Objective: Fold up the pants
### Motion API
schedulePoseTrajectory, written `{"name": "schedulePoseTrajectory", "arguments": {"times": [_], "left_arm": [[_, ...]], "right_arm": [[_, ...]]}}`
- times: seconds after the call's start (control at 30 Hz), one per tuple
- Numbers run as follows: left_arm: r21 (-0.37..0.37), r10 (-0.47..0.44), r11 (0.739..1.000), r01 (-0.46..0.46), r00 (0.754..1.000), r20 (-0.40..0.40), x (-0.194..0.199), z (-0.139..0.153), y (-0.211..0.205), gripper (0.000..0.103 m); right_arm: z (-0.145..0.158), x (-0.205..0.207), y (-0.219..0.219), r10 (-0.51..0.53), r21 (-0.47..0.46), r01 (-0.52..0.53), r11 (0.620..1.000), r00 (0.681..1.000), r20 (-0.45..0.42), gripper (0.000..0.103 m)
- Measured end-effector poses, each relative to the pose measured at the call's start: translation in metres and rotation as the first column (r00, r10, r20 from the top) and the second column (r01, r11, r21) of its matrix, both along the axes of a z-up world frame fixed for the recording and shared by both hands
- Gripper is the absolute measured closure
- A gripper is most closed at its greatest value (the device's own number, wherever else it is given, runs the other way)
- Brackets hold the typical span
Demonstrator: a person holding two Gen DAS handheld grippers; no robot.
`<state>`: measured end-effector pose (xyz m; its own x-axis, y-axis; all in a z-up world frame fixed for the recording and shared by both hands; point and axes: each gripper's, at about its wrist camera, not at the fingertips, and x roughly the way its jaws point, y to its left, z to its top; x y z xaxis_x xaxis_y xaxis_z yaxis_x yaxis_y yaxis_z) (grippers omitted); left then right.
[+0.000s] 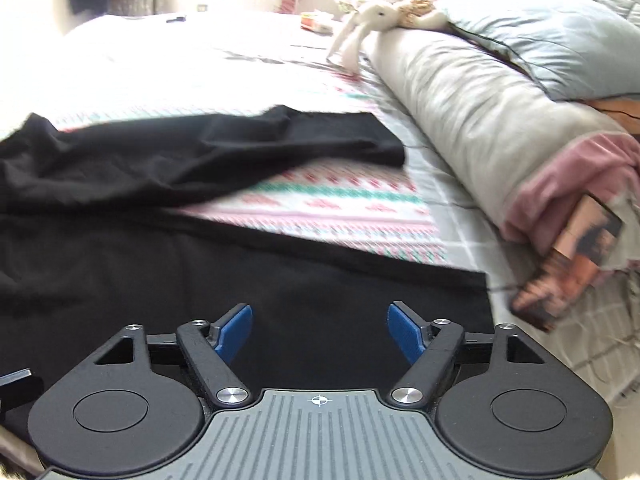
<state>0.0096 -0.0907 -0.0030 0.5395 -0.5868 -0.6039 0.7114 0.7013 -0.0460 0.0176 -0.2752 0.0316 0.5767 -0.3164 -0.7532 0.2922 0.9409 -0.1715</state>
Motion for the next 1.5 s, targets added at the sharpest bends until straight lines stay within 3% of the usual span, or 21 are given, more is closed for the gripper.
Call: {"name": "schedulePoseTrajectory", "arguments": {"times": [0.17, 0.37, 0.43, 0.57, 0.73, 0.83, 1.0, 1.1, 1.2, 1.27, 1.37, 1.47, 1.5], "left_arm": [[0.006, 0.124, 0.992, -0.124, 0.991, -0.046, 0.035, 0.008, 0.016, 0.0], [0.029, 0.231, 0.973, -0.23, 0.97, -0.075, 0.079, 0.003, 0.011, 0.0], [0.045, 0.245, 0.969, -0.242, 0.967, -0.07, 0.095, 0.001, 0.003, 0.0], [0.081, 0.25, 0.966, -0.246, 0.967, -0.05, 0.137, -0.005, -0.024, 0.0], [0.115, 0.207, 0.973, -0.202, 0.977, -0.038, 0.191, -0.015, -0.073, 0.0], [0.132, 0.167, 0.978, -0.162, 0.985, -0.032, 0.225, -0.022, -0.111, 0.0], [0.168, 0.084, 0.983, -0.077, 0.996, -0.034, 0.275, -0.033, -0.18, 0.001], [0.168, 0.026, 0.986, -0.018, 0.999, -0.045, 0.298, -0.038, -0.219, 0.006], [0.185, -0.029, 0.982, 0.035, 0.999, -0.034, 0.317, -0.043, -0.257, 0.011], [0.2, -0.059, 0.978, 0.064, 0.998, -0.031, 0.329, -0.047, -0.278, 0.014], [0.21, -0.083, 0.973, 0.093, 0.995, -0.058, 0.348, -0.055, -0.3, 0.023], [0.202, -0.1, 0.972, 0.117, 0.991, -0.091, 0.362, -0.063, -0.317, 0.04], [0.189, -0.113, 0.973, 0.131, 0.988, -0.104, 0.363, -0.062, -0.32, 0.06]], "right_arm": [[0.007, 0.049, -0.009, -0.031, 0.171, 0.022, 0.985, 0.998, 0.05, 0.014], [-0.017, 0.082, -0.033, -0.093, 0.353, 0.057, 0.934, 0.992, 0.088, 0.012], [-0.027, 0.092, -0.04, -0.12, 0.36, 0.097, 0.928, 0.992, 0.04, 0.012], [-0.032, 0.102, -0.058, -0.159, 0.335, 0.123, 0.934, 0.984, 0.083, 0.012], [-0.059, 0.111, -0.091, -0.278, 0.369, 0.238, 0.898, 0.959, 0.06, 0.012], [-0.065, 0.113, -0.106, -0.302, 0.385, 0.254, 0.887, 0.951, 0.068, 0.012], [-0.056, 0.113, -0.131, -0.315, 0.386, 0.235, 0.892, 0.936, 0.157, 0.012], [-0.063, 0.116, -0.151, -0.366, 0.43, 0.265, 0.863, 0.915, 0.17, 0.015], [-0.075, 0.118, -0.167, -0.421, 0.521, 0.281, 0.806, 0.891, 0.17, 0.034], [-0.078, 0.119, -0.169, -0.409, 0.505, 0.263, 0.822, 0.89, 0.203, 0.045], [-0.081, 0.119, -0.171, -0.382, 0.48, 0.24, 0.844, 0.897, 0.222, 0.051], [-0.084, 0.119, -0.174, -0.368, 0.516, 0.196, 0.834, 0.894, 0.256, 0.051], [-0.085, 0.12, -0.175, -0.37, 0.517, 0.193, 0.834, 0.891, 0.263, 0.051]]}}
